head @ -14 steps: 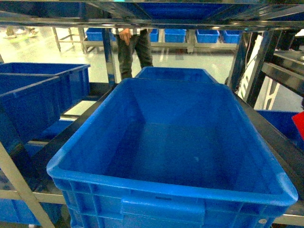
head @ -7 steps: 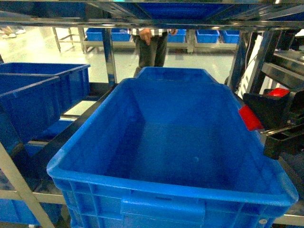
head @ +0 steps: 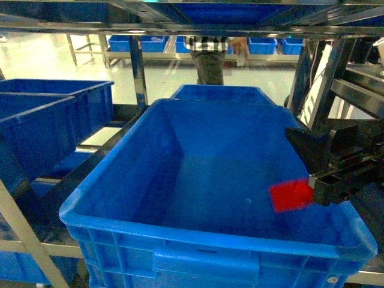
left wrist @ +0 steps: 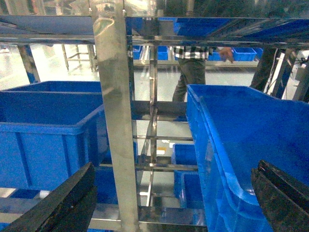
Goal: Pick red block from blue box to shelf
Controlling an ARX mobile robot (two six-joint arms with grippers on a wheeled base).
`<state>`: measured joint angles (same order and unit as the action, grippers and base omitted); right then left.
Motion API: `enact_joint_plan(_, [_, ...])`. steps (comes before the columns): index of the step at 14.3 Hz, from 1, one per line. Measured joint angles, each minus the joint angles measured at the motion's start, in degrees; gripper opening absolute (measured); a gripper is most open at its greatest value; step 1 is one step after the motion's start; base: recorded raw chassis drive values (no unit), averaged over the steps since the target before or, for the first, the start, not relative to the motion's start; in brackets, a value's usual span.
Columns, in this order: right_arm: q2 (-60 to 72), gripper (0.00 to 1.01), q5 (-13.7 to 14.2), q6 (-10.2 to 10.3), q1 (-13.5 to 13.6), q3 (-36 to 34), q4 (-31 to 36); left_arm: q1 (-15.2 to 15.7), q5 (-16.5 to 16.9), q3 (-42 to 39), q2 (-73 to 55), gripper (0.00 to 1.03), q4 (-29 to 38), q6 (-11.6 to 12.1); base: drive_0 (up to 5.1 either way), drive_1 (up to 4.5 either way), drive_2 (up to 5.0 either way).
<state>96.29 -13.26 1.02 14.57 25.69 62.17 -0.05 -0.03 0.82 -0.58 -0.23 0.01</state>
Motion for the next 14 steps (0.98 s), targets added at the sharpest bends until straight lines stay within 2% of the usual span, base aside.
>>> enact_joint_plan(3, [-2.5,0.98,-3.6,-1.0,-1.6,-3.7,0.4,0.0,0.0,0.0,0.0,0.98,0.0,0.0,0.0,0.00,0.0])
enact_joint_plan(5, [-7.7,0.98,-3.0,-1.0,-3.5,-6.4,-2.3,0.0,0.0,0.0,0.0,0.98,0.0,0.0,0.0,0.00,0.0])
enact_joint_plan(6, [-16.0,0.98,-1.4,-1.0,-6.6,-9.2,-4.0,0.0,0.0,0.0,0.0,0.98,0.0,0.0,0.0,0.00,0.0])
enact_joint_plan(7, [-22.1,0.98,0.6,-2.2,-8.3,-11.7,-4.3,0.0,0.0,0.0,0.0,0.98,0.0,0.0,0.0,0.00,0.0])
enact_joint_plan(9, [-33.2,0.98,3.8,-5.6,-9.1,-16.9,-9.5,0.0,0.0,0.0,0.0,0.98,0.0,0.0,0.0,0.00,0.0])
enact_joint_plan(11, [-45.6,0.98,8.2,-6.2,-9.3,-20.0,-18.5,0.0,0.0,0.0,0.0,0.98,0.0,0.0,0.0,0.00,0.0])
enact_joint_plan(14, [-63.6,0.98,14.8,-6.7,-8.8,-20.8,-31.7,0.0,0.0,0.0,0.0,0.98,0.0,0.0,0.0,0.00,0.0])
